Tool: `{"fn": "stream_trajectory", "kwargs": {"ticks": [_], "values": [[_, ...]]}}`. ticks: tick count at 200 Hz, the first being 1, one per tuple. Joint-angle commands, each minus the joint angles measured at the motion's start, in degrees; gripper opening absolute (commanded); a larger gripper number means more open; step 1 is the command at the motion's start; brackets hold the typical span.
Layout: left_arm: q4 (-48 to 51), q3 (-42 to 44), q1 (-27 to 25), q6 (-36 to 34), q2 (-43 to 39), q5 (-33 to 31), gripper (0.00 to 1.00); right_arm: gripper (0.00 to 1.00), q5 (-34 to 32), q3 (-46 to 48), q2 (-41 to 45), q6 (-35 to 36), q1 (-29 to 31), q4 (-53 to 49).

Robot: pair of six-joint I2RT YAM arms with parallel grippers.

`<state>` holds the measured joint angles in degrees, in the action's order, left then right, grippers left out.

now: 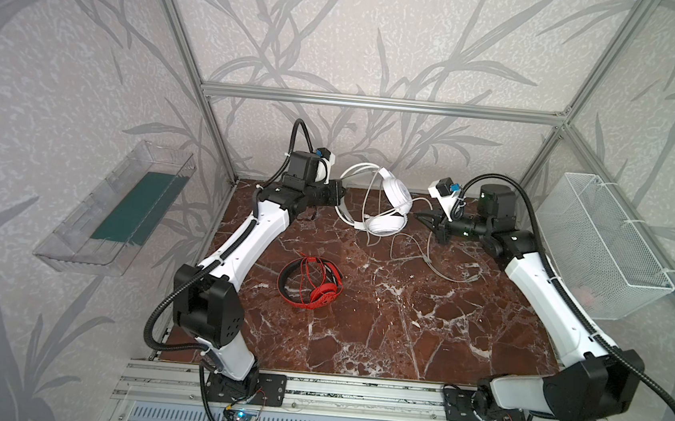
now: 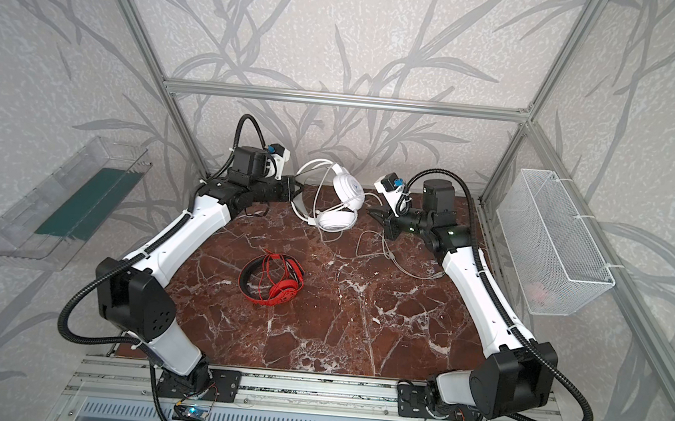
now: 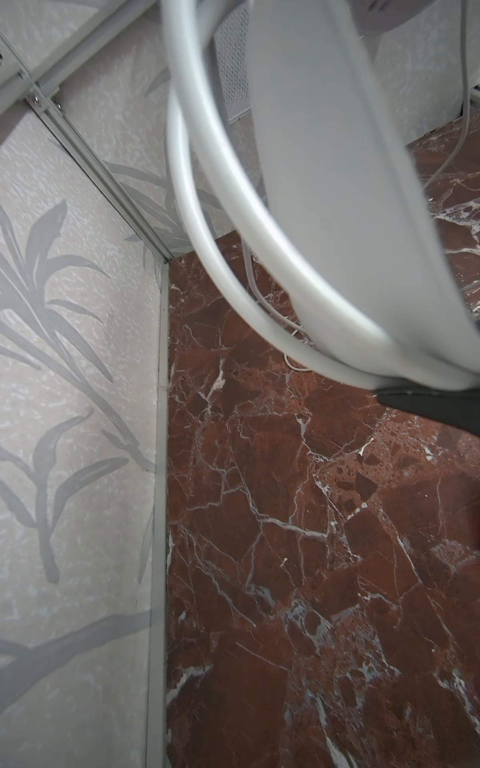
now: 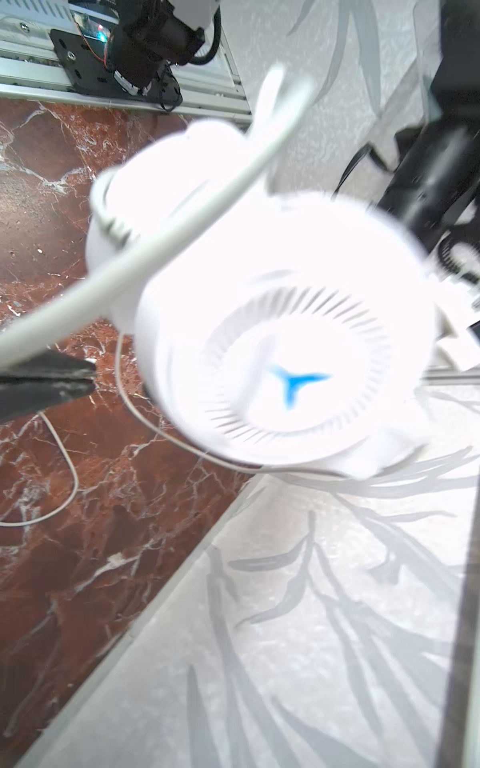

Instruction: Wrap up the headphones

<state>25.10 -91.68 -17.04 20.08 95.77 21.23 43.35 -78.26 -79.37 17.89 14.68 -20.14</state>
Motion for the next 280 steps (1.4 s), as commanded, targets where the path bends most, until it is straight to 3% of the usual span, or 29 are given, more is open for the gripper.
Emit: {"fn": "stream_trajectory", "kwargs": {"ticks": [1,68,139,215,256,280], "values": [[0.91,-1.09,-0.26,-0.88,0.58,-1.04,0.00,0.00,4.08,-4.84,0.43,3.58,0.76,-5.68],[6.45,-4.16,-2.03,-4.08,3.90,-4.53,0.00,0.00,6.68,-16.51,-4.95,7.48,4.78,-14.19],[3.72,-3.96,-1.53,2.09,3.73,-8.23,0.00,0.00,4.49,-20.63,-6.00,17.58,9.74,-25.77],[2.36,-4.68,-0.87,6.06,4.72,-9.89,0.00,0.00,-3.25,-22.81,-5.53,25.65,14.28,-37.16],[4.93,-6.23,-1.67,4.23,6.35,-9.03,0.00,0.00,-5.37,-29.11,-10.56,27.30,17.22,-41.31],[5.25,-6.23,-1.84,3.71,6.22,-8.76,0.00,0.00,-10.27,-34.37,-14.97,28.57,18.11,-46.41]]}}
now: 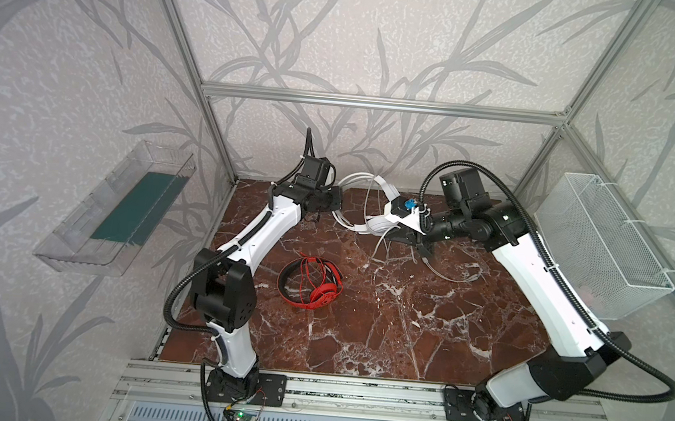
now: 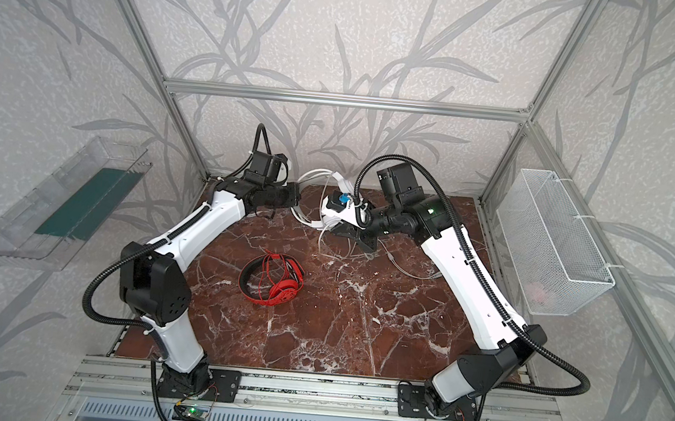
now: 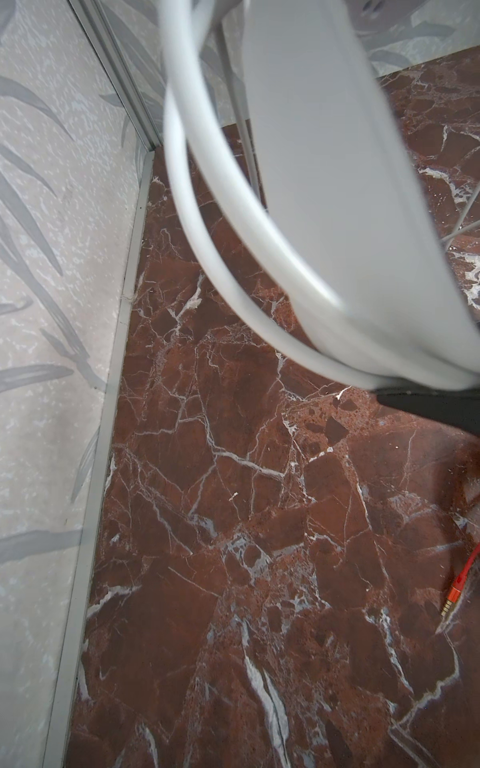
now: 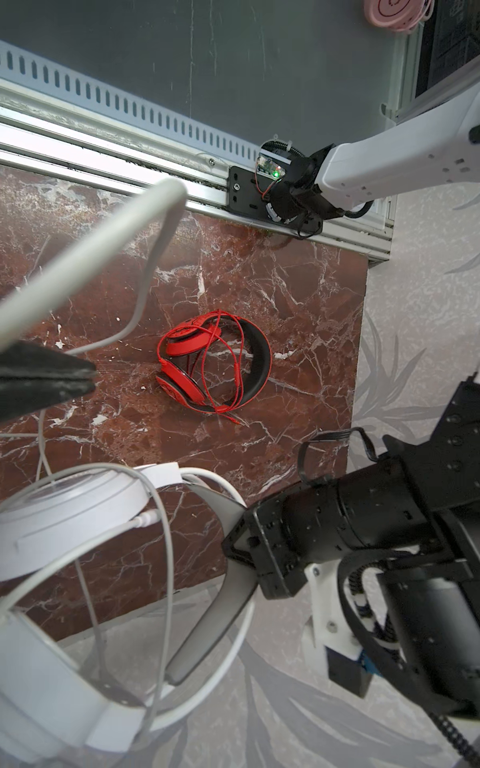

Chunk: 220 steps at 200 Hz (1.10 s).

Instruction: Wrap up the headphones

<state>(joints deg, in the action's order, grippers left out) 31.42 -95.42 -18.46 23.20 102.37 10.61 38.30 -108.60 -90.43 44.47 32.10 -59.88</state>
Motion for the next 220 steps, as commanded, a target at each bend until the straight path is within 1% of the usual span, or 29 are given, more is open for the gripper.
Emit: {"fn": "stream_trajectory", "kwargs": {"ticks": [1,18,45,48,62,91,125,156,188,220], "values": [[-1.04,-2.45,-0.43,0.51,-0.35,1.95,0.00,0.00,-5.55,-4.32,-4.07,2.01,0.69,-6.84],[-0.55,-2.82,-0.61,-0.80,-0.29,2.78,0.00,0.00,-9.55,-7.31,-6.44,2.39,1.34,-9.25],[1.96,-4.06,-1.31,-4.70,0.29,4.36,0.00,0.00,-13.03,-9.42,-7.04,2.12,1.37,-9.02],[2.36,-4.24,-1.44,-5.13,0.39,4.34,0.00,0.00,-13.50,-9.75,-8.48,2.13,1.35,-9.09],[4.06,-4.72,-1.75,-7.28,0.76,4.05,0.00,0.00,-15.73,-12.17,-10.06,2.66,1.53,-10.57],[5.92,-4.60,-1.98,-9.23,0.78,3.75,0.00,0.00,-20.76,-16.86,-13.11,3.29,2.20,-13.19],[7.40,-4.51,-2.19,-11.68,0.62,4.23,0.00,0.00,-25.02,-19.34,-14.86,3.03,2.38,-12.66],[8.21,-4.05,-2.37,-13.86,0.21,5.41,0.00,0.00,-26.34,-23.30,-17.15,2.52,2.41,-13.08],[8.66,-4.07,-2.63,-14.13,0.03,5.45,0.00,0.00,-24.71,-29.70,-21.32,1.48,2.52,-15.71],[8.14,-3.80,-3.03,-13.96,-0.18,6.43,0.00,0.00,-23.27,-30.97,-22.93,0.43,2.69,-15.23]]}}
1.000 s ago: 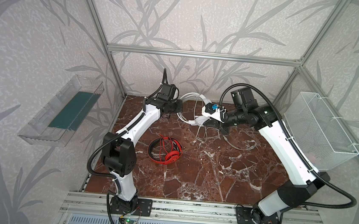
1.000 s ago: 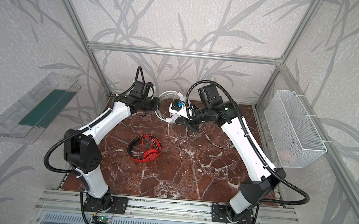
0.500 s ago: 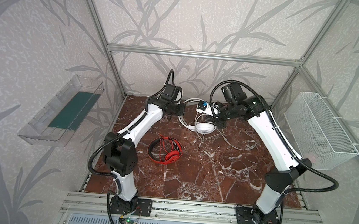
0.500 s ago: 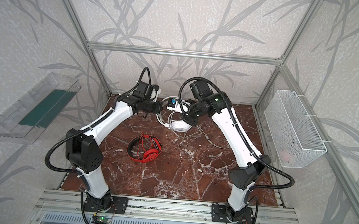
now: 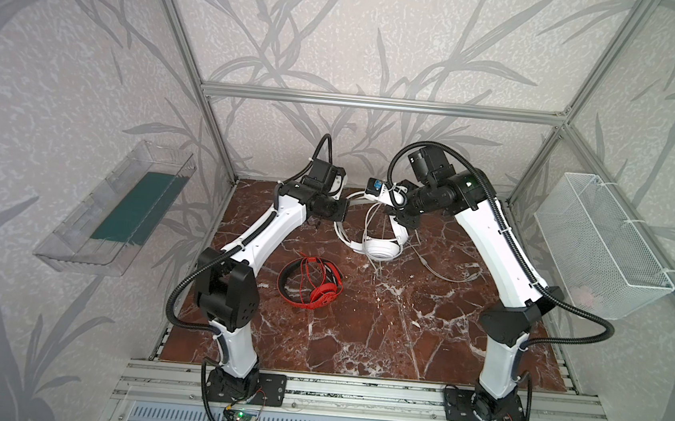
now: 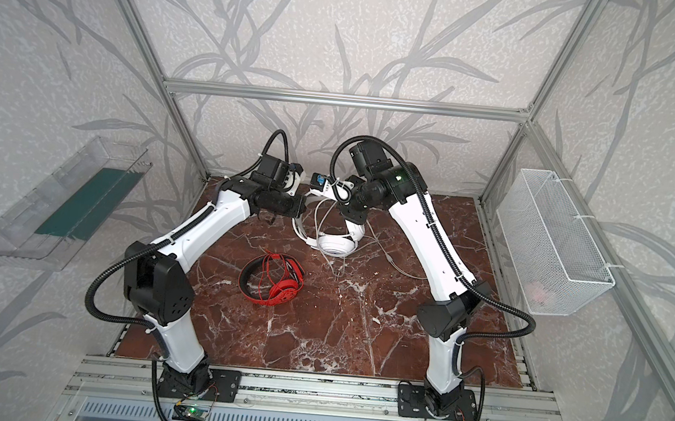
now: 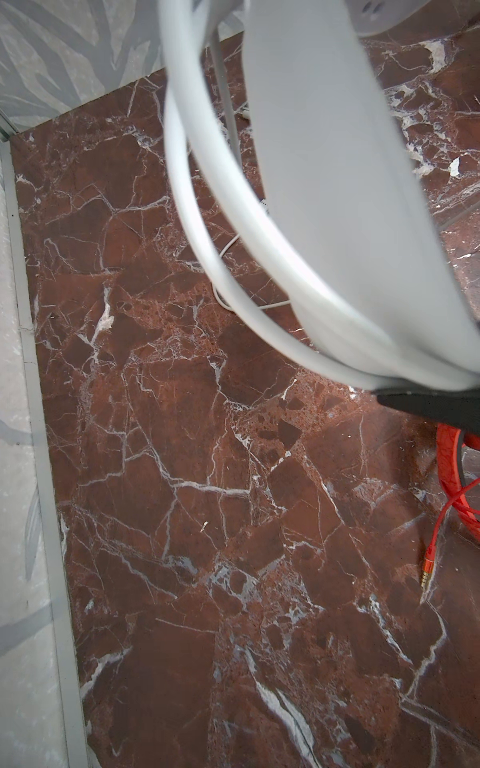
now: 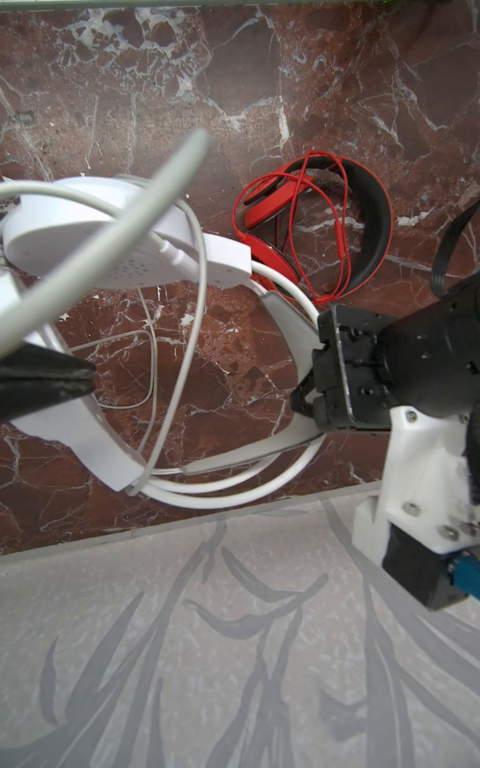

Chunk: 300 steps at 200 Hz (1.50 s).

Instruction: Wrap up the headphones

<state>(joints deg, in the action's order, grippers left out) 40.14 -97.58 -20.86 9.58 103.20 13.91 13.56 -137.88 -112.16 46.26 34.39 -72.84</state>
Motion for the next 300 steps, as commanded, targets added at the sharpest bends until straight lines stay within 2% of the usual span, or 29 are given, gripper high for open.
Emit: {"fn": "stream_trajectory", "kwargs": {"ticks": [1,33,54,102,196,217,247,300], "values": [[-0.67,-1.64,-0.65,-0.39,-0.99,3.14,0.00,0.00,1.56,-1.73,-1.25,-1.36,0.36,-2.20],[-0.75,-1.56,-1.00,-0.37,-0.58,3.23,0.00,0.00,4.14,-3.69,-3.43,-3.28,0.33,-1.57],[-0.83,-1.28,-1.24,-0.64,-0.95,3.53,0.00,0.00,2.33,-5.08,-5.00,-5.53,-0.06,-0.03],[-0.87,0.89,-1.37,-2.59,-3.05,3.97,0.00,0.00,-0.01,-6.89,-6.07,-10.72,-4.35,2.47],[-3.55,4.40,-1.64,-4.06,-6.97,10.50,0.00,0.00,-0.39,-6.64,-10.81,-22.33,-13.86,4.48],[-4.18,4.76,-1.59,-3.89,-7.95,12.02,0.00,0.00,1.32,-5.79,-12.29,-24.62,-16.16,4.34],[-4.72,4.68,-1.56,-3.47,-8.93,14.08,0.00,0.00,7.32,-1.63,-13.35,-27.57,-18.53,6.86],[-4.37,5.12,-1.22,-3.20,-11.00,15.22,0.00,0.00,12.78,9.77,-11.60,-34.55,-22.18,16.80]]}}
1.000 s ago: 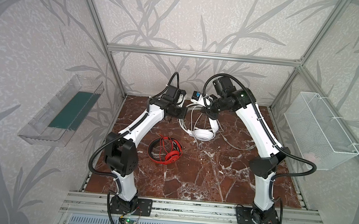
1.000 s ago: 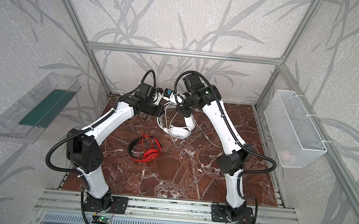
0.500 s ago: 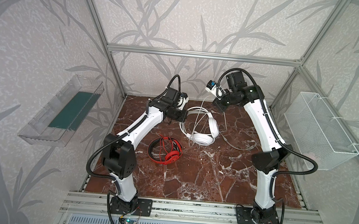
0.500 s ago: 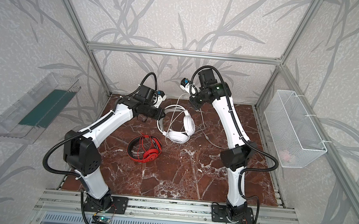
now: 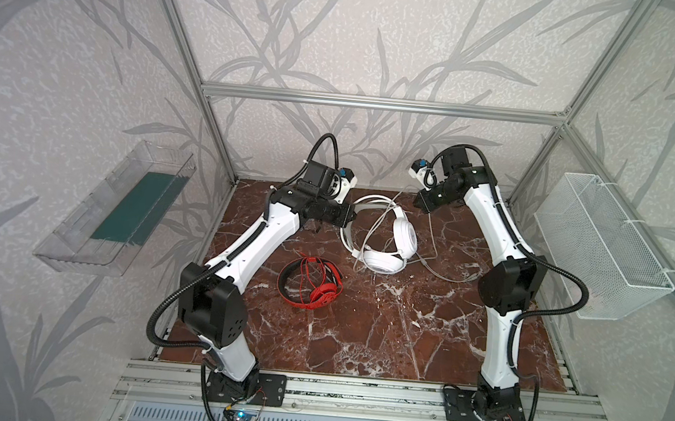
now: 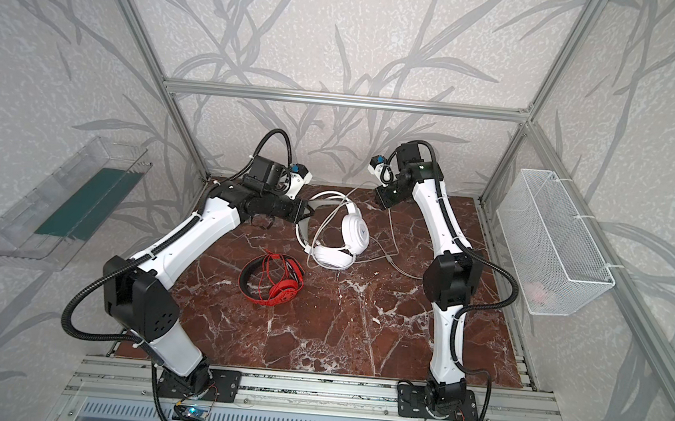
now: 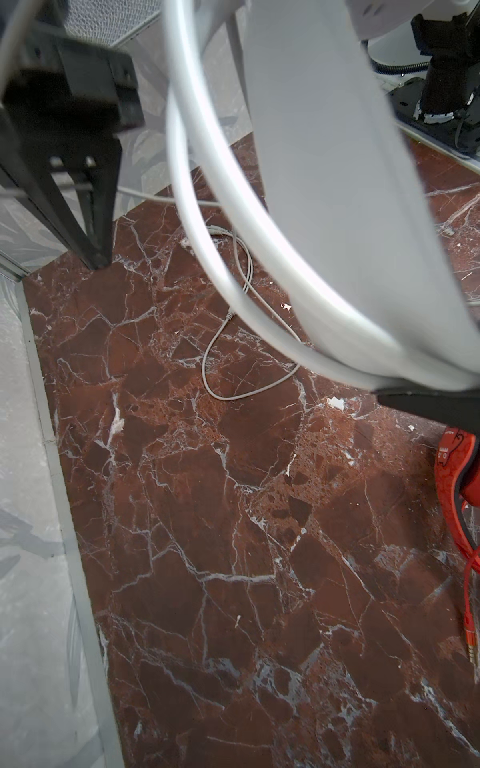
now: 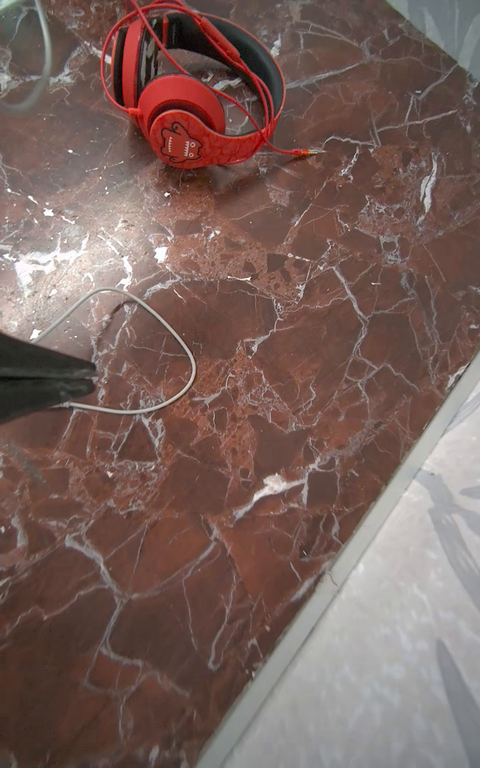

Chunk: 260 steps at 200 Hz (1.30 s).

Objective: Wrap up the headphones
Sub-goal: 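Release the cable and lower the right gripper toward the table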

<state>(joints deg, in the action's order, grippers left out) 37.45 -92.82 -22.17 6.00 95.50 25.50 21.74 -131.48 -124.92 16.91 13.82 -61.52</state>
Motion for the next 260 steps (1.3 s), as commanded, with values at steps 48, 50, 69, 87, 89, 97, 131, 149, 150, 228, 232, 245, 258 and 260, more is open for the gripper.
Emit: {"fn": "stream_trajectory", "kwargs": {"ticks": [48,50,69,87,89,97,131,149,150,228,232,245,258,260], "values": [[-2.40,0.27,0.51,1.39,-3.90,4.96,0.00,0.00,5.16,13.33,2.31,-11.93,-4.96,13.37],[-2.43,0.27,0.54,1.41,-3.92,5.01,0.00,0.00,5.16,13.70,2.42,-12.19,-5.08,13.75],[-2.65,0.27,0.88,1.88,-4.42,5.59,0.00,0.00,5.26,17.48,3.17,-14.51,-6.11,17.13],[-3.05,0.34,1.29,2.48,-4.71,5.94,0.00,0.00,6.45,19.82,3.55,-15.44,-6.78,19.24],[-3.14,0.35,1.38,2.56,-4.71,6.01,0.00,0.00,6.60,19.98,3.61,-15.46,-6.79,19.31],[-3.73,0.57,1.64,3.14,-4.95,6.41,0.00,0.00,7.13,20.61,3.63,-15.62,-6.88,19.81],[-9.23,2.21,4.00,8.11,-6.29,9.94,0.00,0.00,6.79,24.43,3.86,-17.07,-6.95,22.48],[-11.99,3.42,5.47,10.66,-7.22,10.99,0.00,0.00,7.04,26.44,4.03,-17.77,-6.97,23.66],[-12.11,3.52,5.52,10.81,-7.24,11.03,0.00,0.00,7.11,26.62,4.05,-17.82,-6.97,23.74],[-26.04,7.03,7.67,23.53,-8.63,7.99,0.00,0.06,15.54,46.79,11.31,-29.30,-6.06,46.17],[-26.56,6.89,7.64,23.98,-8.58,7.95,0.00,0.06,15.80,47.82,11.49,-29.72,-5.88,47.13],[-27.72,6.52,7.64,25.39,-8.19,7.73,0.00,0.07,16.36,50.14,11.77,-30.67,-5.11,49.20],[-28.69,6.29,7.65,26.39,-8.00,7.50,0.00,0.10,16.99,51.89,11.81,-31.41,-4.38,50.58],[-28.76,6.28,7.67,26.47,-7.97,7.45,0.00,0.11,17.01,52.10,11.81,-31.45,-4.28,50.78]]}}
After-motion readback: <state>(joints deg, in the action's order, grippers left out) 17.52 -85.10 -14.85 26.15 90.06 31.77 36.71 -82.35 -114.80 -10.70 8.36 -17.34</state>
